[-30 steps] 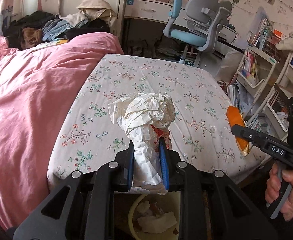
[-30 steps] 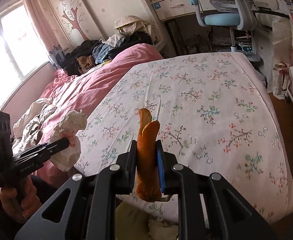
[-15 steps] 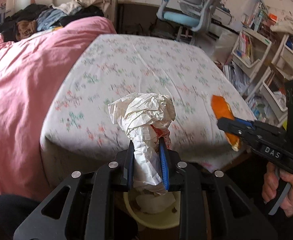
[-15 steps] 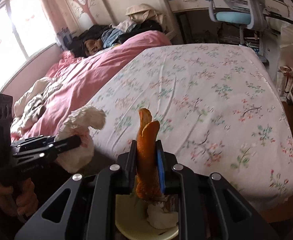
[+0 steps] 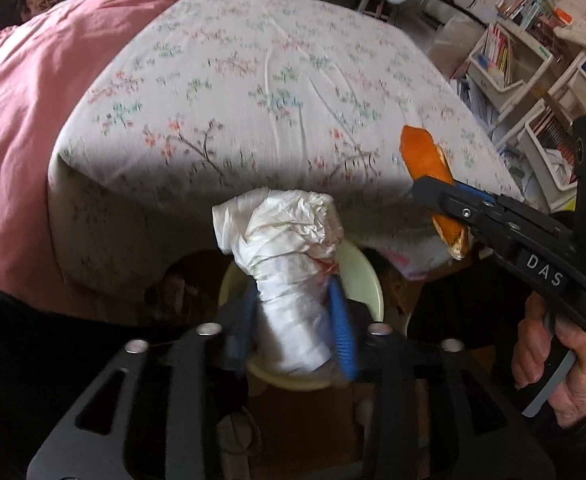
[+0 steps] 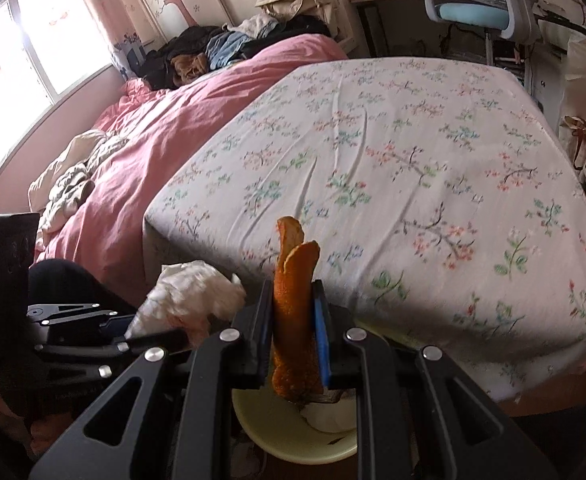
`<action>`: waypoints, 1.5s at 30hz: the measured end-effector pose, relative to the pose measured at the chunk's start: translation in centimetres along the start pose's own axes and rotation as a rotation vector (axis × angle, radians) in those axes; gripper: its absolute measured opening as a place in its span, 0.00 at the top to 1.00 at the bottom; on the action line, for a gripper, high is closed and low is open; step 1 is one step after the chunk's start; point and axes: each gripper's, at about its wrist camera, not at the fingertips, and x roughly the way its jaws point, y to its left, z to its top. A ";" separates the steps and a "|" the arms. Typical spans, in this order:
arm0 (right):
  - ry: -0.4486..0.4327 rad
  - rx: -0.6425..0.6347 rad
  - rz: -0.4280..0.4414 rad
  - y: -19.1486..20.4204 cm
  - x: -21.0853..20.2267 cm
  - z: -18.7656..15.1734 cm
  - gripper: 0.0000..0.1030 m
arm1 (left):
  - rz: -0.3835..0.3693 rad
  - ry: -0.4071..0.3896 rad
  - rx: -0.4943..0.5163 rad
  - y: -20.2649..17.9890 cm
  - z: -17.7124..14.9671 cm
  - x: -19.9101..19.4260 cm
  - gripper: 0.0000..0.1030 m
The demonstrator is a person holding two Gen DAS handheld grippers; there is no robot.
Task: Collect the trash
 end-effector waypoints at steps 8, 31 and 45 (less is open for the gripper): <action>0.039 -0.007 -0.004 0.7 0.8 -0.9 0.81 | 0.022 -0.082 -0.071 1.3 0.3 -1.4 0.33; 0.111 -0.015 -0.063 1.2 2.4 -2.2 0.35 | 0.165 -0.368 -0.093 2.0 1.9 -6.1 0.09; -0.388 -0.183 -0.378 2.2 -5.9 5.4 0.08 | 0.187 -0.496 -0.097 3.5 9.4 -8.8 0.07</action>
